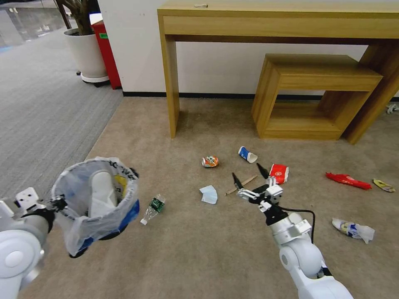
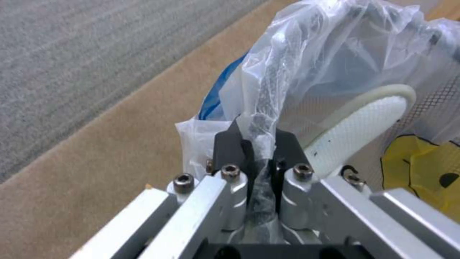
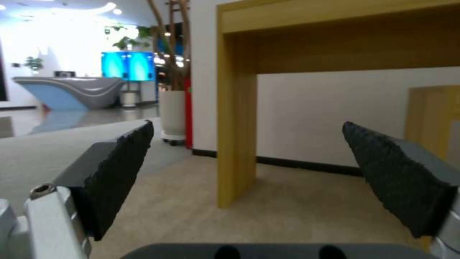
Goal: Pick up the trash bin and place the garbage on the floor into it.
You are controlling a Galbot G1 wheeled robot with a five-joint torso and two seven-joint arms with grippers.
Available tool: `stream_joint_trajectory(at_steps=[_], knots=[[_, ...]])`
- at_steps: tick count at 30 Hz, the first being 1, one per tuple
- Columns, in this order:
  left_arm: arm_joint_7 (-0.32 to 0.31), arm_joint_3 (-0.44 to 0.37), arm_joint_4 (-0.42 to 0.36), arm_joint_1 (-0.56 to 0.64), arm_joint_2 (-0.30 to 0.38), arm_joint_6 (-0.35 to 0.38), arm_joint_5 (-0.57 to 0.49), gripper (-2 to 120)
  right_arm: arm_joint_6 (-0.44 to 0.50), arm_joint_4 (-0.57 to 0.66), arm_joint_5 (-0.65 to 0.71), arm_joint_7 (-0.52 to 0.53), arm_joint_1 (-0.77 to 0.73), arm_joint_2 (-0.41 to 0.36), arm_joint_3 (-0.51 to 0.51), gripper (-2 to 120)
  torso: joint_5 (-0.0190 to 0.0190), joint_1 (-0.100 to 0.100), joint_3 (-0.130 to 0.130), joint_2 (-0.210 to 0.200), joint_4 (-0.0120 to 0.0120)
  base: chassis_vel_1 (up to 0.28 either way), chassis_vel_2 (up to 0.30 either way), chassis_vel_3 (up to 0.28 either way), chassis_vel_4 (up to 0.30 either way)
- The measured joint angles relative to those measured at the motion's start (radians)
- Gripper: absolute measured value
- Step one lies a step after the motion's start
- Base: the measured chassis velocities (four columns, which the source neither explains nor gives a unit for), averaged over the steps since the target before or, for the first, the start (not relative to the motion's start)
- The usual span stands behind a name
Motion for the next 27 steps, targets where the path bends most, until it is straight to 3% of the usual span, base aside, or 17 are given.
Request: stream_joint_trajectory(at_steps=[10, 27], knots=[[0.009, -0.035, -0.009, 0.014, -0.024, 0.0, -0.003, 2, 0.016, -0.011, 0.001, 0.004, -0.01, 0.017, 0.008, 100, -0.0001, 0.0, 0.0, 0.0, 0.0001, -0.014, 0.01, 0.019, -0.012], [0.015, -0.017, -0.035, 0.018, -0.036, 0.0, -0.004, 2, 0.038, -0.009, -0.003, 0.018, -0.02, 0.009, 0.007, 100, -0.0002, 0.0, 0.0, 0.0, 0.0, -0.148, 0.141, 0.137, -0.145]])
